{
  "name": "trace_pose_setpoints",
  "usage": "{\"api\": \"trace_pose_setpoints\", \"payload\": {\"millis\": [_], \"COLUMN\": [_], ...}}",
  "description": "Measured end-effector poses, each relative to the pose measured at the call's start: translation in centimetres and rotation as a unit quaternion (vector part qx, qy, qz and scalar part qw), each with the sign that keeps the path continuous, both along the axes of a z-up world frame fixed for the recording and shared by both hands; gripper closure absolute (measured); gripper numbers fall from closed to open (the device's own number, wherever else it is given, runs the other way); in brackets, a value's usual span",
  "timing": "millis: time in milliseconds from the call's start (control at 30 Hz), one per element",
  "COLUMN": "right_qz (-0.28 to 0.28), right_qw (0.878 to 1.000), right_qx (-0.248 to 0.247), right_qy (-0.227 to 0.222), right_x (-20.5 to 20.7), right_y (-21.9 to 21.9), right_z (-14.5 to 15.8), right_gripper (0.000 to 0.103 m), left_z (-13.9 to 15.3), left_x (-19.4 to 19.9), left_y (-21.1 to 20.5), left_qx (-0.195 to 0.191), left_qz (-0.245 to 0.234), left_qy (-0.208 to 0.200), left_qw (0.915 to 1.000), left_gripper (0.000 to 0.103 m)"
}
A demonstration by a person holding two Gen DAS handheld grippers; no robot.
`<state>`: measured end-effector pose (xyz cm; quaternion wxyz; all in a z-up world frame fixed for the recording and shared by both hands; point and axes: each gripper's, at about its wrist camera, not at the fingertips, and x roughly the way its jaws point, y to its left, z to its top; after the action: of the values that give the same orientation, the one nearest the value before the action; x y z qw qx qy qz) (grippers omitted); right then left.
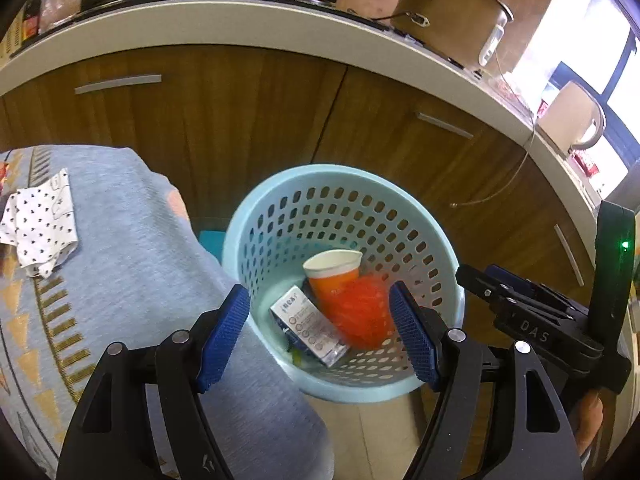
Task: Collect trash
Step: 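Carry the white carton and red bag over the teal basket and release, then move both tools back over the table toward the orange peels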
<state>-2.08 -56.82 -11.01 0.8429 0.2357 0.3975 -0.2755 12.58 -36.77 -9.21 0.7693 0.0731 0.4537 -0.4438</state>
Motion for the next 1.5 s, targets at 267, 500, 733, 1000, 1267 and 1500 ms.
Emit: {"api": "trace_pose_setpoints", "payload": {"millis": [267, 500, 733, 1000, 1267, 1500], "right_qz": [0.014, 0.051, 0.108, 0.194, 0.273, 0.318], "right_qw": [1.0, 0.998, 0.991, 0.976, 0.958, 0.944], "right_qx": [-0.012, -0.035, -0.05, -0.051, -0.023, -0.005], "right_qy": [-0.01, -0.034, -0.059, -0.081, -0.087, -0.091], "right_x": [0.7, 2.3, 5.2, 10.3, 15.1, 18.9], "right_y": [1.6, 4.9, 9.9, 17.0, 23.9, 28.8], "right_z": [1.4, 4.1, 6.8, 8.2, 8.0, 6.9], "right_gripper": [0.048, 0.048, 0.048, 0.05, 0.057, 0.057], "left_z": [1.2, 3.8, 6.5, 8.3, 7.3, 4.6], "left_x": [-0.1, 0.5, 2.0, 4.8, 8.7, 11.9], "left_y": [1.9, 5.8, 12.2, 22.1, 33.8, 38.7], "left_qx": [-0.018, -0.045, -0.069, -0.052, -0.024, -0.023], "left_qz": [0.011, 0.04, 0.096, 0.214, 0.342, 0.376], "left_qy": [-0.01, -0.03, -0.058, -0.096, -0.098, -0.056], "left_qw": [0.9997, 0.9977, 0.9913, 0.9707, 0.9341, 0.9245], "left_gripper": [0.034, 0.034, 0.034, 0.034, 0.034, 0.034]}}
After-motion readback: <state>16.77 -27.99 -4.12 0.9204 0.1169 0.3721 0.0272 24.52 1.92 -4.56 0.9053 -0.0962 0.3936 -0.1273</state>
